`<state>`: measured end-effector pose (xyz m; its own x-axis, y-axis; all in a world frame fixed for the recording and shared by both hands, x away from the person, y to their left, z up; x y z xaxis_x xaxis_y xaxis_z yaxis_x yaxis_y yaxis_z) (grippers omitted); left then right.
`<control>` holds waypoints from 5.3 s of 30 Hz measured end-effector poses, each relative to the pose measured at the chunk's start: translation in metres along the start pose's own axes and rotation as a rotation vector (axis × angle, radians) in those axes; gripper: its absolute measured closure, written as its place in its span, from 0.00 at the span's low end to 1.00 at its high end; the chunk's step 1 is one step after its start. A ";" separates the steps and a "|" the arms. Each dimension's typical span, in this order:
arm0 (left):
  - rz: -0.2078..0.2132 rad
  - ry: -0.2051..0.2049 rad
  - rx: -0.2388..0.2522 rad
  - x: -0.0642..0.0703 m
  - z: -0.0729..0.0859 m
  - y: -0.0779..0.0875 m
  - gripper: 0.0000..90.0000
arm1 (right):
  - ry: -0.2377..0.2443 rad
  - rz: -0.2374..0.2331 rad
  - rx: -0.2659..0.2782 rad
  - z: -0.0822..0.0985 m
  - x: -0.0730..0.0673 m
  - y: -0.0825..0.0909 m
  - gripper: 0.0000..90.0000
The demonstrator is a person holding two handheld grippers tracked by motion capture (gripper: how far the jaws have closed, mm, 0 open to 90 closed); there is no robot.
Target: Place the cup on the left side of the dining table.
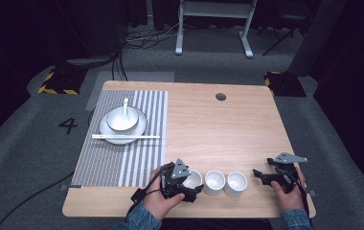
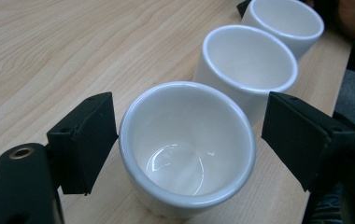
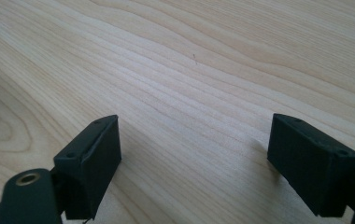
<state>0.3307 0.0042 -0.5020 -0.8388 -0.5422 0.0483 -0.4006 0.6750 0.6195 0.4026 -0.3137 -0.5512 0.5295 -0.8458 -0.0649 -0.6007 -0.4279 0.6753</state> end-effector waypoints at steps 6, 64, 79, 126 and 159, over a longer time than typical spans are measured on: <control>0.002 -0.052 -0.024 0.001 0.007 -0.010 0.21 | 0.000 0.000 0.000 0.000 0.000 0.000 0.19; 0.048 -0.068 -0.041 -0.001 0.002 0.008 0.29 | -0.001 0.001 0.000 0.000 0.000 0.000 0.19; -0.013 -0.040 0.004 -0.024 -0.007 0.037 0.29 | -0.001 0.001 0.000 0.000 0.000 0.000 0.19; -0.330 0.100 0.044 -0.119 0.011 0.111 0.29 | -0.001 0.001 0.000 0.000 0.000 0.000 0.19; -0.398 0.219 -0.059 -0.173 0.048 0.061 0.29 | -0.001 0.001 0.000 0.000 0.000 0.000 0.19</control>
<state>0.4332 0.1633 -0.5101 -0.5233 -0.8511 -0.0420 -0.6490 0.3661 0.6669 0.4026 -0.3137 -0.5511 0.5284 -0.8465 -0.0651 -0.6012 -0.4272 0.6753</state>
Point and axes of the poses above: each handheld gripper's, and its own axes: y roughly backward along the jaws, z roughly out of its underside, x roughly to its right, the point moved 7 cm from there along -y, roughly forward along the jaws, and after that the axes turned 5 degrees about -y, right-handed, at the moved point
